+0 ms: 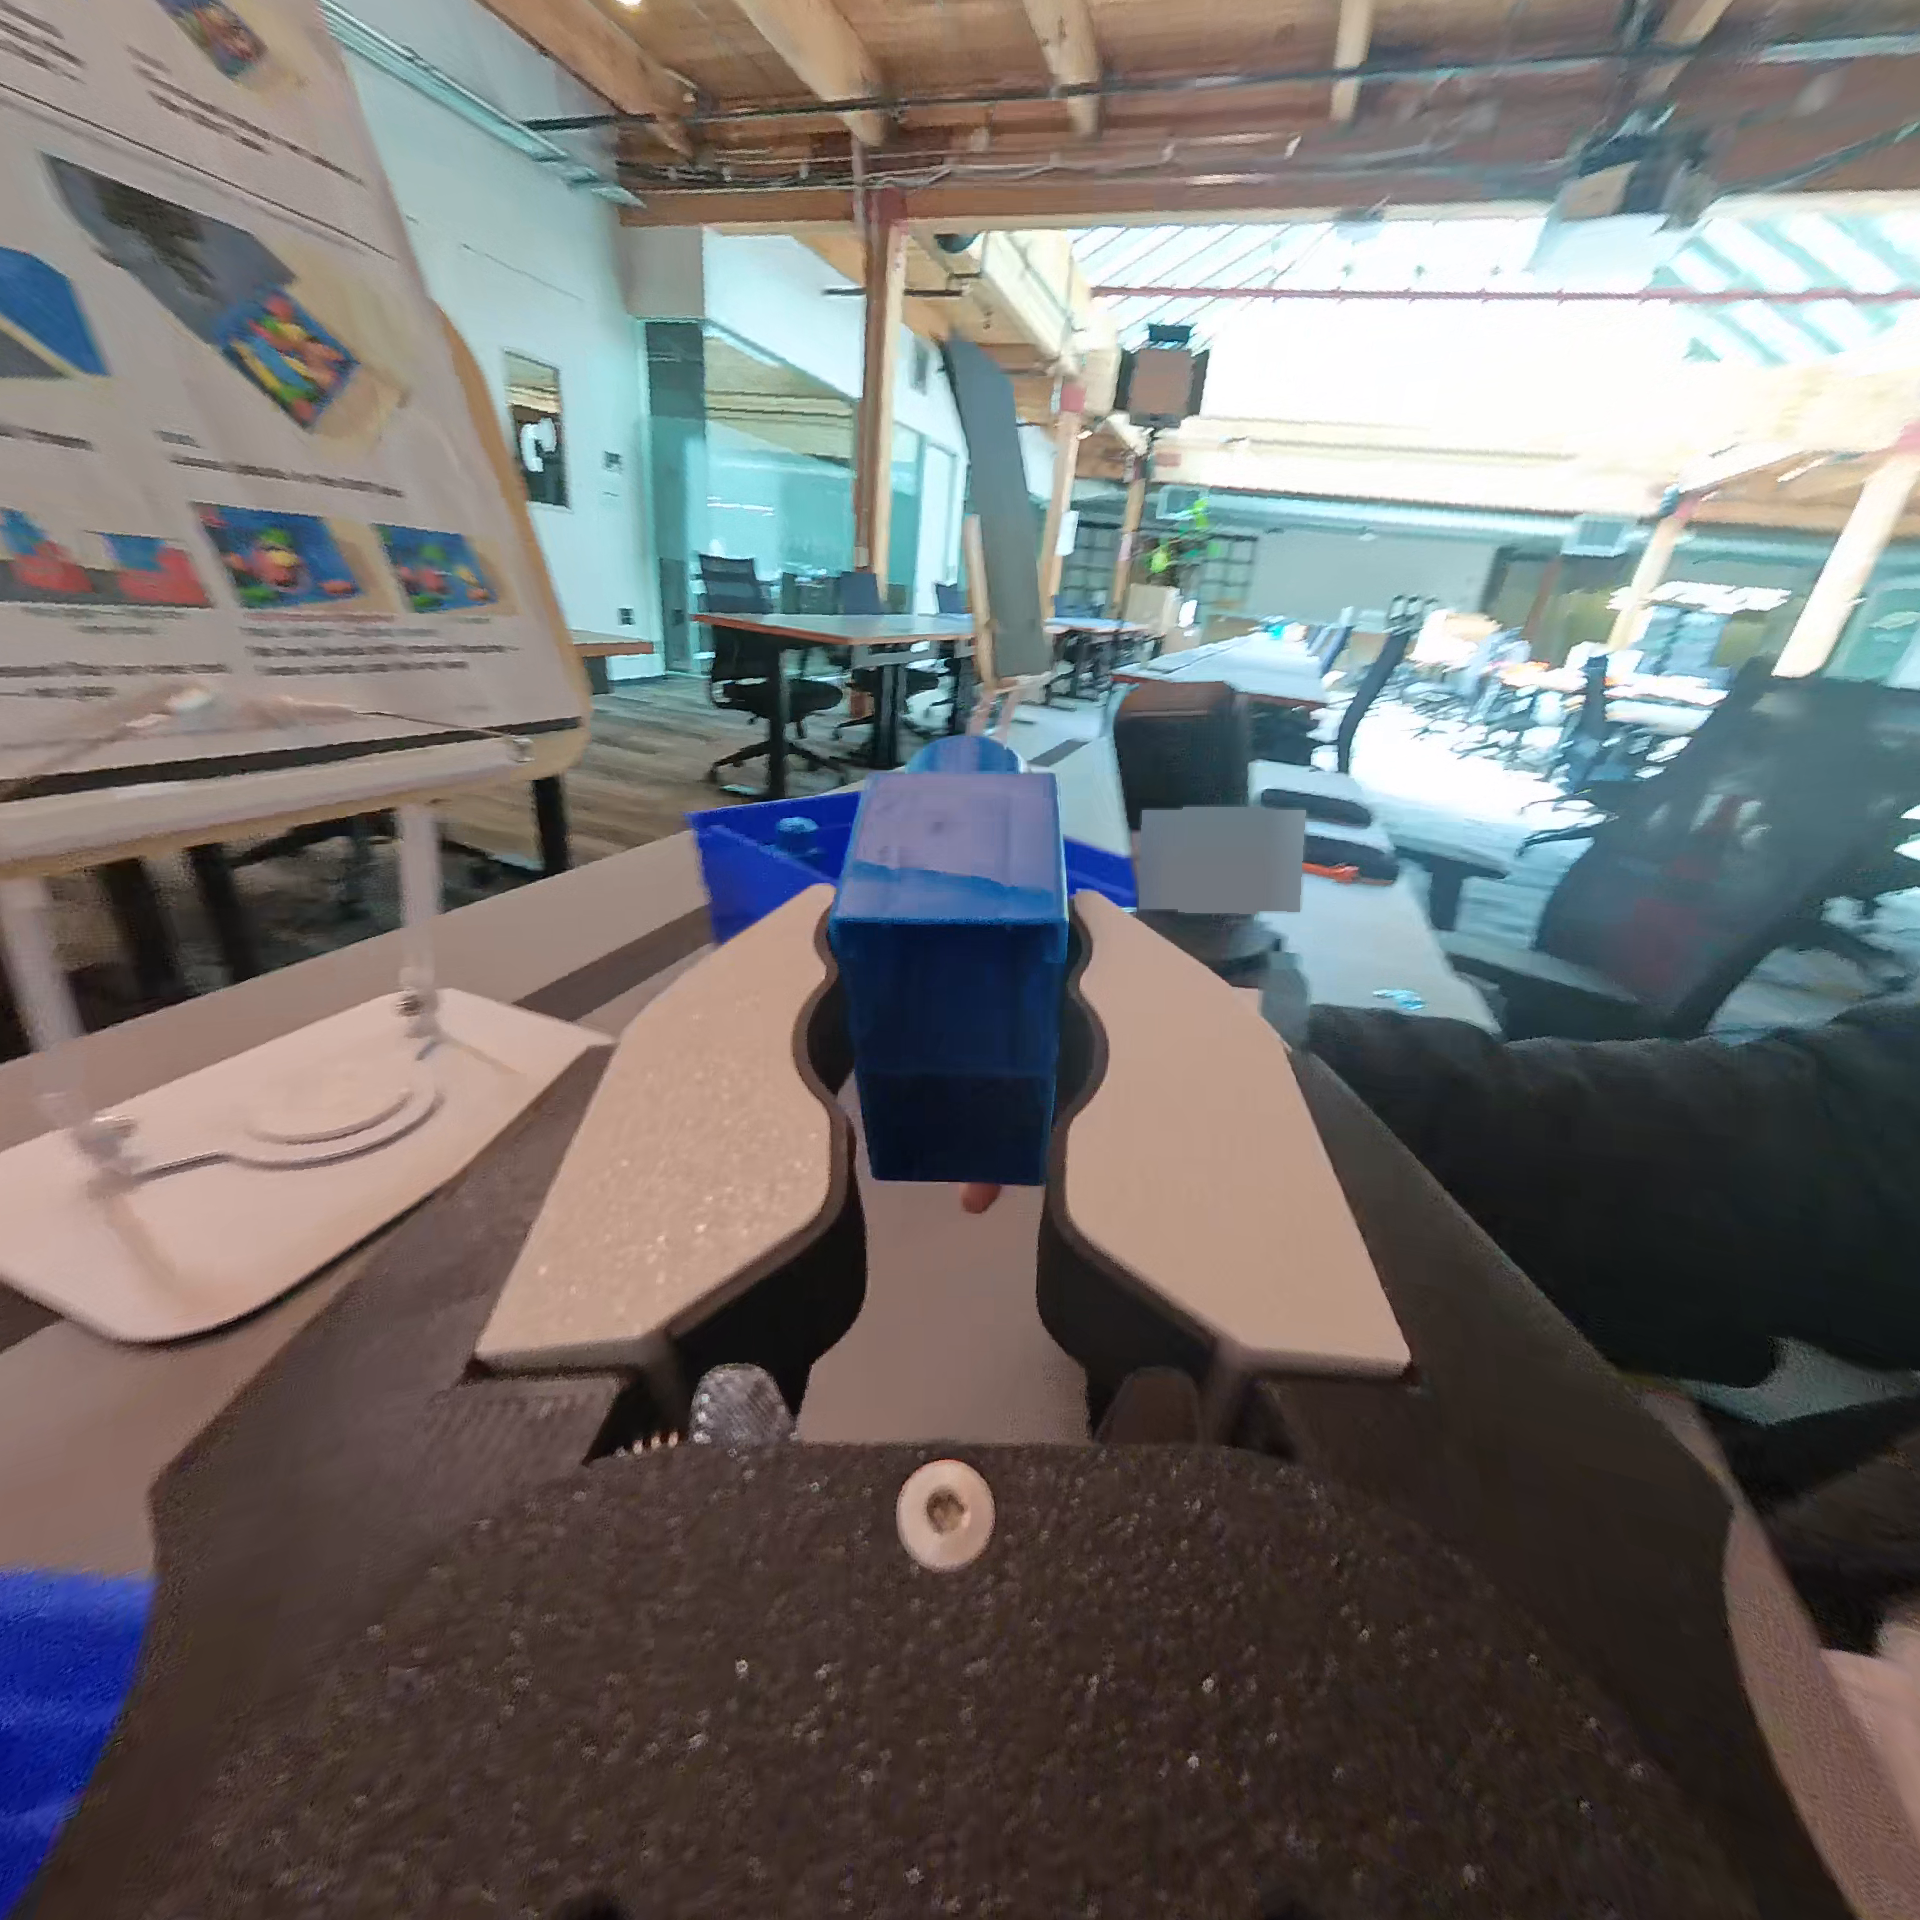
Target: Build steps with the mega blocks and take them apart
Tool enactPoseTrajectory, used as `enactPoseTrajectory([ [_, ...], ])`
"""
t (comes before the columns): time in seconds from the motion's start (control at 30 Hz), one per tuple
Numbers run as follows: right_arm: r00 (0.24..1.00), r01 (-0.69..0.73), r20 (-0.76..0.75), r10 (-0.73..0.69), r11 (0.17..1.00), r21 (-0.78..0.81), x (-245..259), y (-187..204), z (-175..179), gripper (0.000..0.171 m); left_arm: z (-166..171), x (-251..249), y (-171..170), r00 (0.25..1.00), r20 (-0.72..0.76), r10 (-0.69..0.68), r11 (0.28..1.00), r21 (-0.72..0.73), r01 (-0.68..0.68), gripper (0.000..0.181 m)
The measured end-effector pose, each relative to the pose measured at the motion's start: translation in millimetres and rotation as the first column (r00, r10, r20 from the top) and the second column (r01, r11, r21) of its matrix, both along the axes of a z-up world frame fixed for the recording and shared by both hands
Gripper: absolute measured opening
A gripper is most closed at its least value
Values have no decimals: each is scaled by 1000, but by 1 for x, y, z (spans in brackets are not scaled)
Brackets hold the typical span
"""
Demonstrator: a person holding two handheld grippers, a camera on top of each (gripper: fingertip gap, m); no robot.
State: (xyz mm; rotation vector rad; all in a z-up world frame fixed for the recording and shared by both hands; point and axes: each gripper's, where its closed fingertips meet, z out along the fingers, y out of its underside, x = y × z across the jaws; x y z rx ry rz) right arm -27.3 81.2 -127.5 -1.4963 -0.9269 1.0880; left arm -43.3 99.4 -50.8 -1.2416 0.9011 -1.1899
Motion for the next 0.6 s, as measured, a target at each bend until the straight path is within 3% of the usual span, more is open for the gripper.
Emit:
enactPoseTrajectory([
  [0.1,962,44,267,-48,999,19,-10,9,-38,53,-5,-13,16,994,-58,88,995,42,-86,37],
  [0.23,842,78,533,-88,996,41,-17,21,-77,54,-10,-23,35,980,-69,187,982,52,-184,37],
  [0.6,646,-13,763,6,1000,3,-43,20,-103,53,-33,-36,68,928,-81,364,931,68,-359,37],
])
